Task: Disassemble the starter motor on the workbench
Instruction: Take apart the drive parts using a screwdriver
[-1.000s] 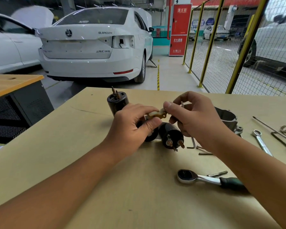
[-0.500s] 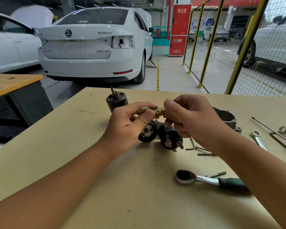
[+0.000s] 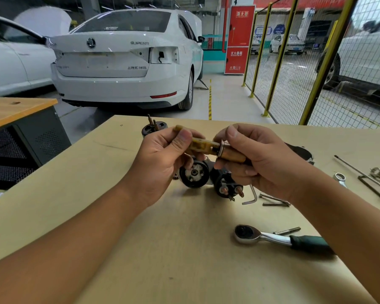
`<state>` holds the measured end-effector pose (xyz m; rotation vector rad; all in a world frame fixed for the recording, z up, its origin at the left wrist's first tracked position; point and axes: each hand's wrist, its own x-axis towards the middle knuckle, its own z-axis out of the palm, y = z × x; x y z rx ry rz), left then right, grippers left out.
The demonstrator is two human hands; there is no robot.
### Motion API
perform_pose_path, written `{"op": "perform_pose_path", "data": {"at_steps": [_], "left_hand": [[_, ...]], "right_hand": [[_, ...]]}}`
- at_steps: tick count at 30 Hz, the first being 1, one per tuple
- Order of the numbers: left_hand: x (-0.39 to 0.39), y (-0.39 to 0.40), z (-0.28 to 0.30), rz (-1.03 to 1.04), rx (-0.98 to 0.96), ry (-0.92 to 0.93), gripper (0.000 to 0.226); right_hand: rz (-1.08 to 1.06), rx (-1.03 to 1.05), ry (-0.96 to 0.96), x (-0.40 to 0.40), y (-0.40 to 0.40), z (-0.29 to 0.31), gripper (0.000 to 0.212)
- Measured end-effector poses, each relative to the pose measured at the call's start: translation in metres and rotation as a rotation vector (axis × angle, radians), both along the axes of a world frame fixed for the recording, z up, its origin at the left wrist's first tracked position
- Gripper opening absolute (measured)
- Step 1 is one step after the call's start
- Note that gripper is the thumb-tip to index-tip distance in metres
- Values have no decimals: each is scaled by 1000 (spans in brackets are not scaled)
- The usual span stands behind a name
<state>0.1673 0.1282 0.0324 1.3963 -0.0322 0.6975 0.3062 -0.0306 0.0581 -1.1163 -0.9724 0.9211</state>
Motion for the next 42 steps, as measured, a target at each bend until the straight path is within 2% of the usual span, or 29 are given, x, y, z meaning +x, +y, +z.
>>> {"op": "perform_pose_path", "data": {"at_steps": [6, 13, 23, 28, 30, 32, 34, 38, 40, 42], "left_hand": [[-1, -3, 3, -74, -129, -10, 25], [-1, -8, 6, -87, -220, -23, 27], [3, -16, 3, -67, -295, -60, 27], [5, -19, 5, -99, -433, -119, 30], [4, -16, 7, -88, -401, -115, 29], [2, -9, 11, -46, -337, -102, 29], [-2, 3, 13, 72, -174, -81, 29], [-9, 25, 9, 448, 457, 81, 19], [-10, 35, 5, 574, 730, 186, 17], [-10, 40, 1, 626, 925, 256, 10]], "right_hand": [[70, 46, 103, -2, 3, -4, 22], [122, 103, 217, -5, 6, -7, 20], [128, 176, 333, -8, 9, -14, 15], [102, 260, 480, -17, 12, -18, 9], [57, 223, 428, -16, 11, -13, 11], [-34, 133, 289, -10, 8, -4, 15], [-175, 35, 118, 0, 4, 6, 14], [-470, -119, -150, 15, -2, 12, 16], [-584, -189, -189, 22, -3, 9, 16], [-642, -248, -184, 29, -4, 6, 13]]}}
